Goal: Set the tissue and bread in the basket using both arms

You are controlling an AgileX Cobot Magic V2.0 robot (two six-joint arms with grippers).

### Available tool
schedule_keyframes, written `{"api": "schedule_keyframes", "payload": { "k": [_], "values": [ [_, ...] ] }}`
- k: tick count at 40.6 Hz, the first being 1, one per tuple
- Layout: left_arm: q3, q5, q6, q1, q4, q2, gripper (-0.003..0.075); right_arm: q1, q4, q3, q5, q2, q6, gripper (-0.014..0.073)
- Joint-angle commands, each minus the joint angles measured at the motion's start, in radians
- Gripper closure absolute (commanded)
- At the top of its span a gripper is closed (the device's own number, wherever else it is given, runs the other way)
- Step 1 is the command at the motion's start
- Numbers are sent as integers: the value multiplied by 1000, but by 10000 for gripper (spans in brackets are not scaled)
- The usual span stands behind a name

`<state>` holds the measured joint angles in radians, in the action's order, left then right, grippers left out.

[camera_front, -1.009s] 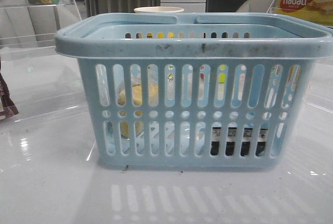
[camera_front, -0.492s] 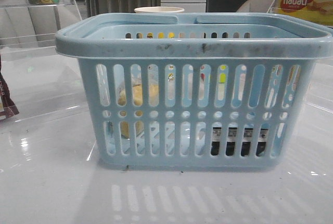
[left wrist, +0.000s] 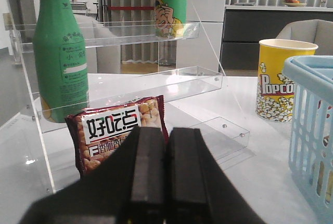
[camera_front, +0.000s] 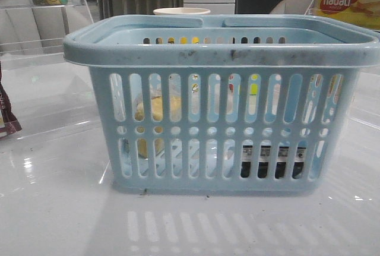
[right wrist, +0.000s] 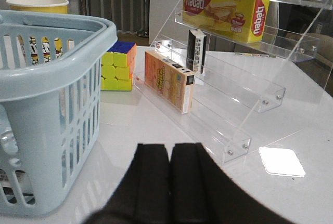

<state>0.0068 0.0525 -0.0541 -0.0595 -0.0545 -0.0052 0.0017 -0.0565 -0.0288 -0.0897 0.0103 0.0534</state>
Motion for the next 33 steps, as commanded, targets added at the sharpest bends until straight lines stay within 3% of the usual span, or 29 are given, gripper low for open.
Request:
{"api": "schedule_keyframes", "payload": {
  "k": [1, 33],
  "values": [
    [6, -90, 6, -7, -11, -16, 627, -5, 8, 6, 96, 20, 8, 538],
    [6, -90, 6, -7, -11, -16, 627, -5, 8, 6, 141, 20, 8, 538]
  ]
}}
